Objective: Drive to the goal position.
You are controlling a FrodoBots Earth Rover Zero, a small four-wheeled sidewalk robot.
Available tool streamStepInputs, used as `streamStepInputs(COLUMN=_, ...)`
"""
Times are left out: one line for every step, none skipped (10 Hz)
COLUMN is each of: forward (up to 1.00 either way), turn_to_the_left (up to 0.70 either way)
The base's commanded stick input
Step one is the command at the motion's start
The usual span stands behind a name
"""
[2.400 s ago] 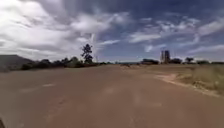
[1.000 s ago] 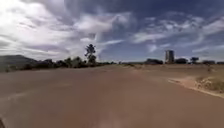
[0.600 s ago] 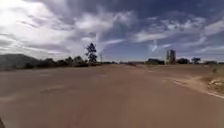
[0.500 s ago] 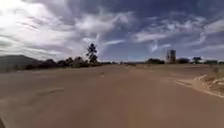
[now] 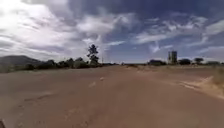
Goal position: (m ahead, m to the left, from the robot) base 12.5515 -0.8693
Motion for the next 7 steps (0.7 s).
streamStepInputs(forward=0.97, turn_to_the_left=0.0)
streamStepInputs(forward=0.97, turn_to_the_left=0.0)
streamStepInputs(forward=0.97, turn_to_the_left=0.0)
streamStepInputs(forward=0.97, turn_to_the_left=0.0)
streamStepInputs(forward=0.97, turn_to_the_left=0.0)
streamStepInputs(forward=0.97, turn_to_the_left=0.0)
streamStepInputs(forward=0.97, turn_to_the_left=0.0)
